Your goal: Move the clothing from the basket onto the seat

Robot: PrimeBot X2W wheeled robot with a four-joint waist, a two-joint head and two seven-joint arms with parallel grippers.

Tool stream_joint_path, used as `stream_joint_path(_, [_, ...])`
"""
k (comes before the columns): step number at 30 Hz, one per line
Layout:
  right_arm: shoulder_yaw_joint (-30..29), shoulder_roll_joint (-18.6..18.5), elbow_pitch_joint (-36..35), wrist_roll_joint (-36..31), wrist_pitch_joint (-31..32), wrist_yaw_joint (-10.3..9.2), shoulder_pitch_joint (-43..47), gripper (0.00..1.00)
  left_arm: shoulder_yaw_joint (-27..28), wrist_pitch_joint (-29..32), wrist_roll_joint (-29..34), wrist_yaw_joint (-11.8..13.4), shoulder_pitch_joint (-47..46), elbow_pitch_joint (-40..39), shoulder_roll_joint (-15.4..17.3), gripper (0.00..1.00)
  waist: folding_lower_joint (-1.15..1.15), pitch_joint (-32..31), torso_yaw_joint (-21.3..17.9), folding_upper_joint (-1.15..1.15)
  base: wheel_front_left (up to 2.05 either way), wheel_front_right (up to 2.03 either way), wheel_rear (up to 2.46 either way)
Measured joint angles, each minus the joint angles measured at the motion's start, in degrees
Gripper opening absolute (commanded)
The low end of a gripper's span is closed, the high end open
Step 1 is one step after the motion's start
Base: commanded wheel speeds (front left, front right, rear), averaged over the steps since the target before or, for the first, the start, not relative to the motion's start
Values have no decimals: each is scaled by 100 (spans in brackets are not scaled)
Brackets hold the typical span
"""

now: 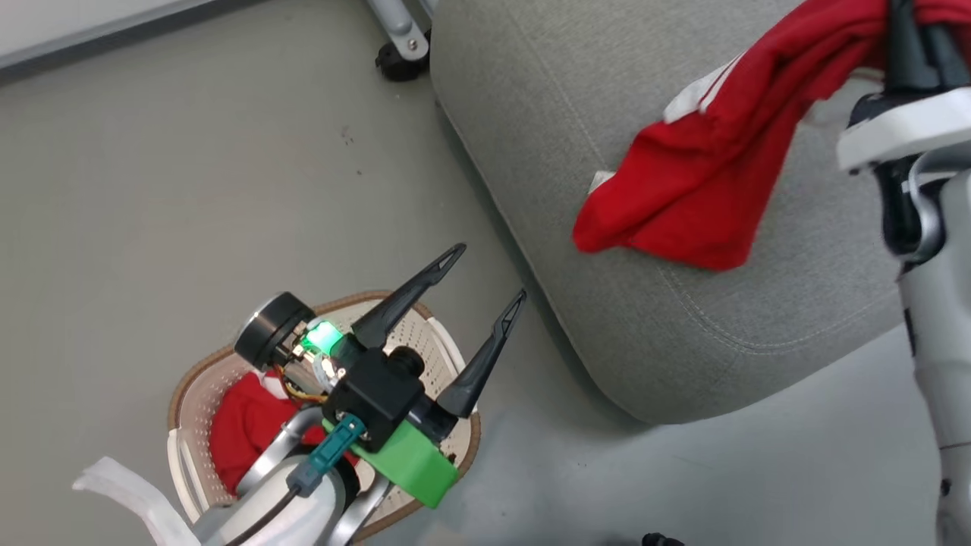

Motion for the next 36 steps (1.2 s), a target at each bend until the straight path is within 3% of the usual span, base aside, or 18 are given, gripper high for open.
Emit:
stream_joint_path(9, [-524, -501, 541, -168, -18, 0, -925, 0, -3, -70, 115, -80, -399, -32, 58, 100, 0, 688, 520, 0, 0, 0, 0])
stream_joint_path(18, [-834, -361, 1501, -330, -41, 0, -973, 0, -87, -175, 185, -123, -579, 71, 18, 100, 1, 1252, 933, 0, 0, 0, 0])
stream_joint_path(19, [-895, -342, 1532, -350, -40, 0, -919, 45, -94, -177, 185, -123, -580, 89, 10, 100, 1, 1283, 965, 0, 0, 0, 0])
stream_joint_path(20, [-967, -304, 1539, -367, -41, 0, -839, 81, -102, -187, 185, -123, -580, 109, 5, 100, 1, 1314, 999, 0, 0, 0, 0])
stream_joint_path(21, [-1043, -261, 1537, -396, -41, 0, -755, 100, -103, -203, 185, -123, -581, 124, 4, 100, 1, 1340, 1024, 0, 0, 0, 0])
stream_joint_path(36, [-1429, 622, 482, -677, -41, 1, 954, 100, 8, -531, 59, 188, -390, 432, -37, 100, 0, 893, 898, 0, 0, 0, 0])
